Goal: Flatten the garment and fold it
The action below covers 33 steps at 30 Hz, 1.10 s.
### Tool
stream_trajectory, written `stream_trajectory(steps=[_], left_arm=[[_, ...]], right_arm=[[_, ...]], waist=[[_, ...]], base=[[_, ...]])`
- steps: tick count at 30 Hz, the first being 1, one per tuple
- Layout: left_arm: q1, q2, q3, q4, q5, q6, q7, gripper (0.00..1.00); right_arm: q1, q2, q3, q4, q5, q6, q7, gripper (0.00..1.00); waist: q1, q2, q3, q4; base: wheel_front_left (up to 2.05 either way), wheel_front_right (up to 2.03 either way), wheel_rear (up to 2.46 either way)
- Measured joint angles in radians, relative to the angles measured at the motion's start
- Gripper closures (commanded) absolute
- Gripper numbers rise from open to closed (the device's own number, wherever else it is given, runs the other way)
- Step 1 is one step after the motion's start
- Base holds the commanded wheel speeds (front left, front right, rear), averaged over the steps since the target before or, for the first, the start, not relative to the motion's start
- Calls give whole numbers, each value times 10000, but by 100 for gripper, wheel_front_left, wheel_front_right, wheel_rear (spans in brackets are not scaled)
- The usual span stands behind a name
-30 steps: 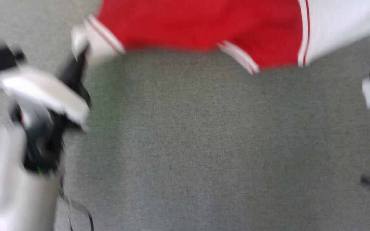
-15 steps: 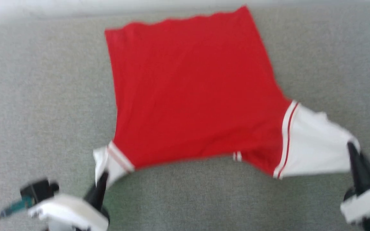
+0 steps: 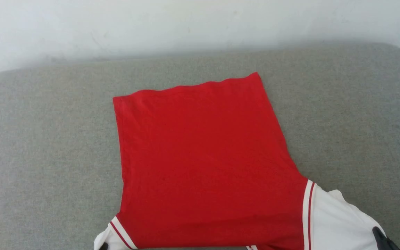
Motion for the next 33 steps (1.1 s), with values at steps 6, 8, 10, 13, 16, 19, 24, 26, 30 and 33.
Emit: stream_trajectory(steps=[6,8,10,13,16,19,24,26,30,33], left_arm=[[-42,-136,-222,-58,251,65,-184,100],[-193,-144,-295,-81,401,81,-245,100],[-433,-148,-355,-105,550,84,-316,100],[-888,-176,-433,-134,692,79,-443,100],[-1316,-217,-502,-144,786,27,-546,100],[-1703,-244,-623,-153,828,-115,-587,100],[-2373,-267,-874,-190,949,-318,-623,100],[-2630,-280,-982,-207,1043,-443,-623,100],[-3148,-324,-1248,-222,1172,-633,-621,100],[-3489,-408,-1409,-178,1193,-738,-623,100]], right_arm=[[-167,-2,213,10,-708,-2,27,0],[-565,4,244,-284,-1241,-2,161,0],[-1246,-4,255,-702,-1839,-2,318,0],[-2642,-75,408,-1337,-2594,-2,608,0],[-4253,-539,859,-1574,-3012,-2,1085,0],[-6034,-1089,1499,-1337,-3181,-2,1687,0],[-8827,-1455,2230,127,-3402,-2,2803,0],[-9724,-1662,2523,991,-3668,2,3183,0],[-11002,-1687,2556,2652,-4059,0,3741,0],[-11548,-1597,2418,3779,-4395,0,3937,0]], waist=[[0,0,-388,-60],[-1,0,-359,-65],[2,0,-256,-67],[2,0,-2,-39],[3,0,352,44],[4,0,774,170],[5,1,1504,454],[5,1,1806,601],[6,1,2366,968],[5,1,2734,1314]], base=[[0,0,0],[0,0,0],[0,0,0],[0,0,0],[0,0,0],[0,0,0],[0,0,0],[0,0,0],[0,0,0],[0,0,0]])
